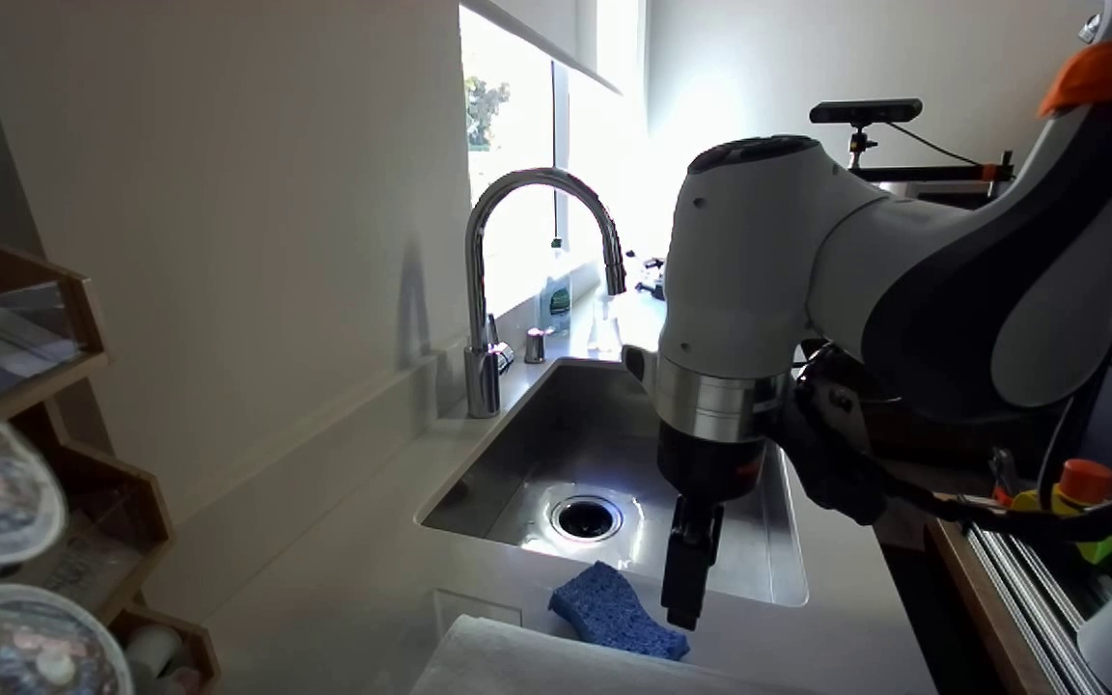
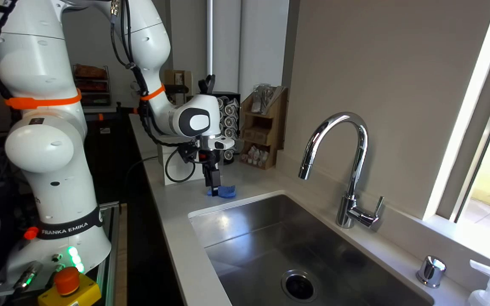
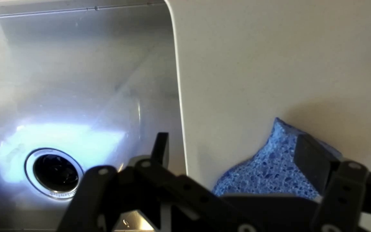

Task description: Use the blue sponge to wipe the countertop

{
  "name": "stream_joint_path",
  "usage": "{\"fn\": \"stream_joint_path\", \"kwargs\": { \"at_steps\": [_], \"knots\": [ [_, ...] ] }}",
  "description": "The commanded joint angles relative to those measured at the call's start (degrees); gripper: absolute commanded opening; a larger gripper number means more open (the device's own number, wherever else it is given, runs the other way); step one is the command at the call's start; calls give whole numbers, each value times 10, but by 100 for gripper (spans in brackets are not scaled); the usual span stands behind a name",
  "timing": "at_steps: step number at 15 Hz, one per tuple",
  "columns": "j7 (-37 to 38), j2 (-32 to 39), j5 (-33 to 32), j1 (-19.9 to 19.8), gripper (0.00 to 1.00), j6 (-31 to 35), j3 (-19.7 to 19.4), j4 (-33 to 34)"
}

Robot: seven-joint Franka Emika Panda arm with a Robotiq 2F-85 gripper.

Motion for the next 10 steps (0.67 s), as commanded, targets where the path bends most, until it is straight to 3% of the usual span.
{"fn": "stream_joint_path", "kwargs": {
  "at_steps": [1,10],
  "knots": [
    [23,14,-8,9,100,-4,-9,16],
    [63,82,3,24,100,4,-29,102]
  ]
}}
